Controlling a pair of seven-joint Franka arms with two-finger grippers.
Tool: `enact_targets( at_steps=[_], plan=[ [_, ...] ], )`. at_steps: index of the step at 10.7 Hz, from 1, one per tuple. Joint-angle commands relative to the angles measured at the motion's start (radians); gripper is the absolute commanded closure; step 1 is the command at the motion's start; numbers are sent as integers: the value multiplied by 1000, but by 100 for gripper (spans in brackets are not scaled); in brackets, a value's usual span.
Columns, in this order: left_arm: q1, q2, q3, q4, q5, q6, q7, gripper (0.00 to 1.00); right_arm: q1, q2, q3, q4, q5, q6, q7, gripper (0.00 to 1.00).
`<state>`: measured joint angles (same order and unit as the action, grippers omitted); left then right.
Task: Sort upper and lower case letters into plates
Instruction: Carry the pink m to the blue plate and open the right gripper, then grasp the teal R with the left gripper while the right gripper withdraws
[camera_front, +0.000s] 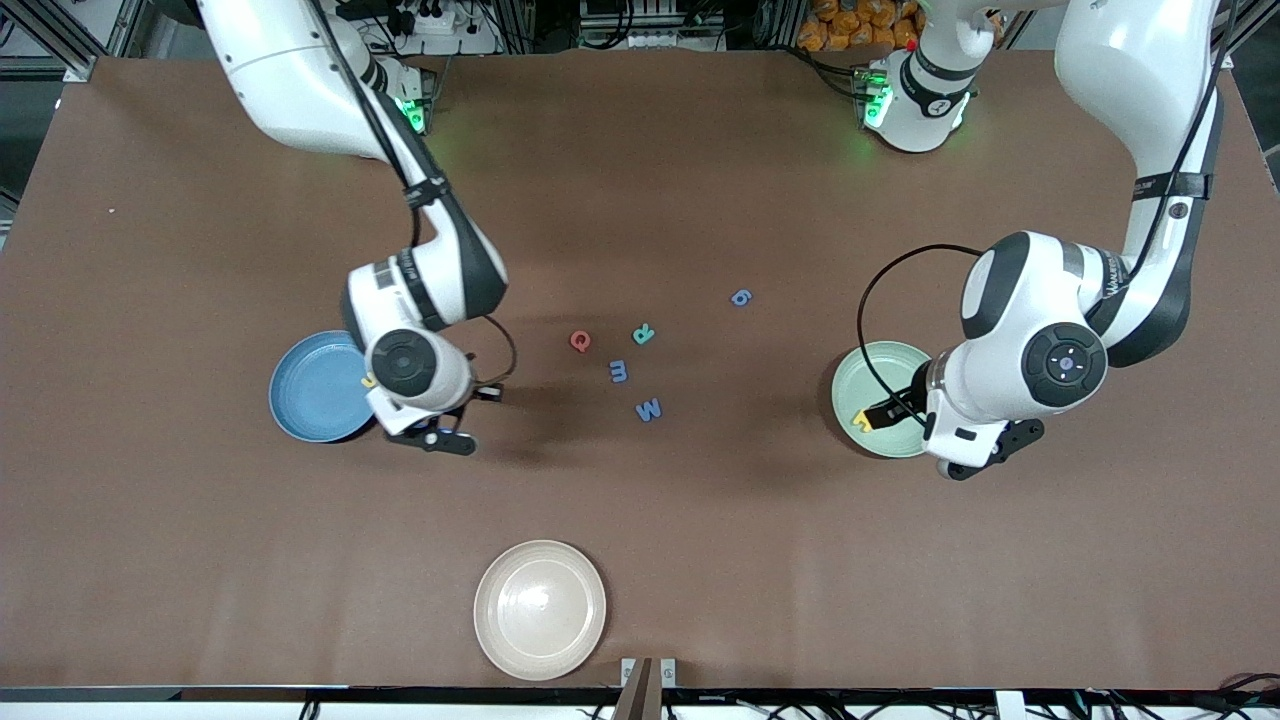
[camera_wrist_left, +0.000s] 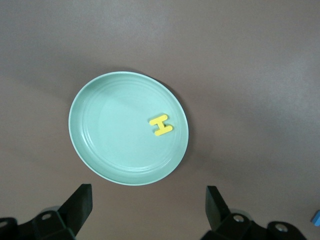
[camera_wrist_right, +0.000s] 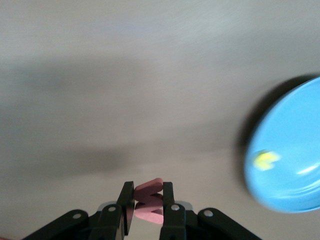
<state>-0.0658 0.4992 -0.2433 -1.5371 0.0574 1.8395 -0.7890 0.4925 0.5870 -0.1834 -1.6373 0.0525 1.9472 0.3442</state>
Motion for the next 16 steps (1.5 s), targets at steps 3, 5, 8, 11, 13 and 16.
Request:
enact_targets(
  at_steps=[3,5,8,11,13,16],
  plan=[
    [-109,19,-2,9,1,10,-142,0,-70,-22,-119,-70,10,-21,-514,100],
    [-161,30,-4,15,-21,32,-179,0,-91,-15,-136,-93,48,-17,-591,100],
    [-288,65,-1,15,-77,116,-231,0,-106,0,-165,-130,99,10,-761,76],
    [-392,119,1,17,-94,254,-439,0,-109,-2,-165,-141,115,16,-763,0],
    [-423,169,2,14,-88,349,-537,0,-111,-39,-165,-139,124,-2,-757,0],
    [-482,226,13,12,-82,481,-718,0,-124,-171,-165,-135,122,-46,-757,0]
  ],
)
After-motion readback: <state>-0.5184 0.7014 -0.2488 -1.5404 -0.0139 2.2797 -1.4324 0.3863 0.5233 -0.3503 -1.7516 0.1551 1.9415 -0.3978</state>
